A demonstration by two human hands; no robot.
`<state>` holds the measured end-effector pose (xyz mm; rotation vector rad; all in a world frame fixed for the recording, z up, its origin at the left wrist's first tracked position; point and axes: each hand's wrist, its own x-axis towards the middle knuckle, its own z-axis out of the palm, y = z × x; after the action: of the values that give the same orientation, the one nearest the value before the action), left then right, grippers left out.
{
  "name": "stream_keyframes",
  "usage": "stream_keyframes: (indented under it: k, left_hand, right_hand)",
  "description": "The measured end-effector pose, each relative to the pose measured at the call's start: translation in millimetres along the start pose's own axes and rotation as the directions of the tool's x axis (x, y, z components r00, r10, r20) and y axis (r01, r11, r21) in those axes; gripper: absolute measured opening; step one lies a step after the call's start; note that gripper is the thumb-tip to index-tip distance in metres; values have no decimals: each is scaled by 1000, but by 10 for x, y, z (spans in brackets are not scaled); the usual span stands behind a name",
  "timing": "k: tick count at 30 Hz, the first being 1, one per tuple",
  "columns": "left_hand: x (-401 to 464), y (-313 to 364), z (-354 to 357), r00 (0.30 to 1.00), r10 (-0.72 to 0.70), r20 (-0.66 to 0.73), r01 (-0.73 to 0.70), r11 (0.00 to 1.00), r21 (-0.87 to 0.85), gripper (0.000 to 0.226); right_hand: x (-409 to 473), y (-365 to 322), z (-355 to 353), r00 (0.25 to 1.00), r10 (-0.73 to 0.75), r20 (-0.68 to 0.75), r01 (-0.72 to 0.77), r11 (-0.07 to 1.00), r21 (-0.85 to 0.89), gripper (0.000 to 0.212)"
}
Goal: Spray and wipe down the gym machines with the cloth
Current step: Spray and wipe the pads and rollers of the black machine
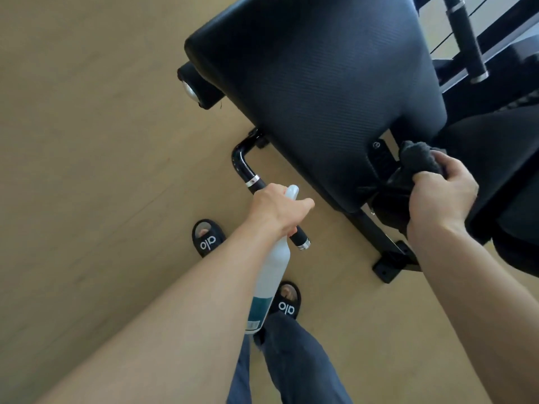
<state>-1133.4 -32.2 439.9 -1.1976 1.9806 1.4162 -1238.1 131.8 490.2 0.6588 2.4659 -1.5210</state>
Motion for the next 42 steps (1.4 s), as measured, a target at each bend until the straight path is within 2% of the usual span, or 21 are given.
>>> stream_keyframes:
  k: [5, 8, 11, 14, 16, 17, 19, 21, 22, 23, 24, 25, 26, 27, 29, 33, 35, 38, 42]
  left_hand:
    - [2, -56, 3, 999, -37, -21, 36, 999, -37, 36]
    - [22, -66, -166, 997, -44, -56, 37, 994, -107, 32]
    - [103, -124, -496, 984, -37, -176, -12, 963, -269, 16]
    - [218, -200, -925, 963, -119, -243, 8, 911, -412, 21]
    - [285, -250, -1241, 942, -165, -292, 22, 899, -438, 27]
    - [311, -271, -1399, 930, -169, -326, 6, 895, -446, 27]
    - [394, -339, -1659, 913, -155, -379, -23, 905, -425, 26]
    - [497, -421, -1842, 911, -127, -393, -41, 919, -393, 24]
    - [571, -466, -1900, 914, -114, -389, -48, 922, -384, 22]
    - [643, -513, -1933, 918, -108, -383, -48, 925, -377, 21]
    - [700, -567, -1937, 921, -108, -374, -41, 929, -367, 20]
    - [742, -600, -1917, 927, -98, -362, -36, 937, -347, 19]
    - [786, -617, -1878, 936, -82, -343, -38, 943, -330, 19]
    - [827, -632, -1822, 945, -77, -317, -34, 943, -332, 20]
    - [860, -656, -1676, 964, -108, -245, 6, 924, -382, 18]
    - [837, -674, -1386, 975, -158, -157, 74, 894, -442, 22]
    - [804, -667, -1267, 973, -169, -159, 80, 887, -454, 31]
    - [721, -572, -1086, 974, -95, -205, -10, 890, -456, 42]
    - [674, -444, -871, 971, -40, -235, -68, 899, -432, 40]
  right_hand:
    - [-94, -10, 41, 990, -122, 67, 126, 989, -72, 53]
    - [-252, -86, 274, 940, -266, 213, 294, 949, -114, 46]
    - [-432, -261, 713, 814, -420, 402, 495, 863, -101, 41]
    - [-533, -521, 1381, 674, -514, 531, 602, 799, 9, 38]
    - [-579, -699, 1885, 531, -579, 619, 699, 712, 66, 40]
    - [-595, -780, 2140, 405, -624, 669, 792, 604, 83, 42]
    - [-592, -928, 2627, 99, -625, 774, 961, 263, 89, 46]
    - [-538, -1093, 3083, -163, -475, 865, 983, -151, 102, 47]
    - [-481, -1155, 3275, -231, -336, 913, 926, -365, 100, 44]
    - [-427, -1196, 3425, -241, -179, 954, 822, -561, 103, 41]
    - [-389, -1203, 3533, -190, -42, 981, 694, -713, 104, 39]
    - [-381, -1192, 3581, -104, 47, 993, 570, -815, 99, 43]
    - [-363, -1155, 3601, -23, 89, 996, 484, -871, 89, 49]
    - [-358, -1107, 3598, 28, 102, 994, 440, -894, 79, 53]
    - [-377, -1024, 3558, 61, 121, 991, 400, -912, 87, 49]
    - [-242, -839, 3172, 8, 153, 988, 358, -923, 140, 44]
    - [-128, -667, 2815, 19, 178, 984, 390, -907, 156, 45]
    - [58, -382, 2270, -33, 153, 988, 421, -894, 152, 50]
    - [211, -108, 1907, -71, 113, 991, 437, -890, 133, 58]
